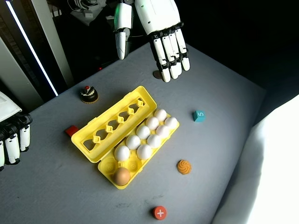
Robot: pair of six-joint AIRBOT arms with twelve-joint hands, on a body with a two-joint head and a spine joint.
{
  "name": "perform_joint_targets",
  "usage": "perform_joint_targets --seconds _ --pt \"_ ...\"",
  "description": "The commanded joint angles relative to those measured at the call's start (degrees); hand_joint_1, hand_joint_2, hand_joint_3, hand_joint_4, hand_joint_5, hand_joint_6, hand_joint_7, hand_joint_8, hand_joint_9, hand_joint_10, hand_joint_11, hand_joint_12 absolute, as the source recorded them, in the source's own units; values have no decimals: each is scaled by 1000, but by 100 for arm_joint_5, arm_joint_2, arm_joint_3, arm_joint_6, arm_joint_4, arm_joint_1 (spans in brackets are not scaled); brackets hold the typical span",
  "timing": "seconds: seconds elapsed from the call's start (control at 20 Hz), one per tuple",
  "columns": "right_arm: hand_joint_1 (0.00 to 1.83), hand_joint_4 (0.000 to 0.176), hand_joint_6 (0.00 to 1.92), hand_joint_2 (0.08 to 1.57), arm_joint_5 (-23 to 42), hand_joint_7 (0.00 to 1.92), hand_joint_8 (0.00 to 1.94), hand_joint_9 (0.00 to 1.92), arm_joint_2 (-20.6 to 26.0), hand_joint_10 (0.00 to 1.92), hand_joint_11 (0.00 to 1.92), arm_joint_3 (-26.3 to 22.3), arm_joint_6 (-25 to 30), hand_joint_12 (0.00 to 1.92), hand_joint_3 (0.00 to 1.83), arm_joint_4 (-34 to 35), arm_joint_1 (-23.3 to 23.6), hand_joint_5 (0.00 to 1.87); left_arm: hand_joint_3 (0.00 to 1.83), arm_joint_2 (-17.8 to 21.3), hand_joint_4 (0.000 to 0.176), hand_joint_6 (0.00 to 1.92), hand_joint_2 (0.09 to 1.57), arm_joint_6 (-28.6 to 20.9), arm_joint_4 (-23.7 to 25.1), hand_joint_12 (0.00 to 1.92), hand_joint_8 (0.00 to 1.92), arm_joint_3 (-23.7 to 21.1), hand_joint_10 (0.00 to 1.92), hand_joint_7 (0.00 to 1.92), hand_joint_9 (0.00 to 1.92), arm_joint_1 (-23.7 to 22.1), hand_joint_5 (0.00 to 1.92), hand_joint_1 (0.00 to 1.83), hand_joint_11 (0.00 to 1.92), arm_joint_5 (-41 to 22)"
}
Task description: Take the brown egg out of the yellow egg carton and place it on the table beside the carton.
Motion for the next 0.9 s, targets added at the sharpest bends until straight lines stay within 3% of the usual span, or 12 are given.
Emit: perform_joint_targets --seconds 0.0,0.05,0.25,0.3,0.45,0.5,0.55,0.65,0.75,0.85 --pt "313 0 60 1074 328 232 66 221 32 77 0 -10 -35 706 99 -370 20 217 150 8 0 8 1101 29 406 0 3 -32 0 2 0 -78 11 0 0 -186" --pt "295 0 4 1131 328 257 5 253 32 10 0 -11 -36 707 6 -370 20 227 31 8 0 0 1163 29 393 0 0 -33 0 4 0 -78 15 0 0 -186" --pt "299 0 13 1092 329 332 11 326 34 13 0 -12 -43 822 0 -370 20 308 22 8 0 3 1167 29 391 0 0 -32 0 0 0 -74 9 0 0 -186" --pt "136 0 3 1104 343 263 2 242 36 4 0 -11 -43 693 1 -370 21 262 15 8 0 8 1156 29 391 0 0 -33 0 1 0 -72 22 0 0 -186" --pt "275 0 1 1107 413 218 0 180 47 0 0 -10 4 537 0 -370 14 252 10 8 0 7 1154 29 391 8 5 -30 0 14 0 -71 28 0 16 -185" --pt "194 26 0 1017 471 71 0 35 50 0 0 -7 101 139 0 -370 10 203 11 8 0 9 1158 29 391 2 7 -30 0 22 0 -71 34 0 3 -185" --pt "139 62 14 955 524 35 0 6 49 0 0 7 256 27 0 -371 13 229 12 7 0 4 1163 29 391 0 4 -31 0 17 0 -69 26 0 0 -185" --pt "188 70 16 842 542 52 1 0 32 0 0 68 638 0 0 -372 72 415 14 8 0 0 1171 29 351 0 0 -30 0 0 0 -60 7 0 0 -185" --pt "310 109 32 771 537 41 0 0 -28 0 0 134 843 0 0 -420 119 594 13 8 0 6 1173 25 322 0 0 -33 0 0 0 -60 23 0 0 -185" --pt "406 110 30 730 530 67 0 0 -199 0 0 273 977 0 0 -735 92 701 11 8 0 3 1173 3 292 0 0 -38 0 0 0 -60 18 0 0 -185"
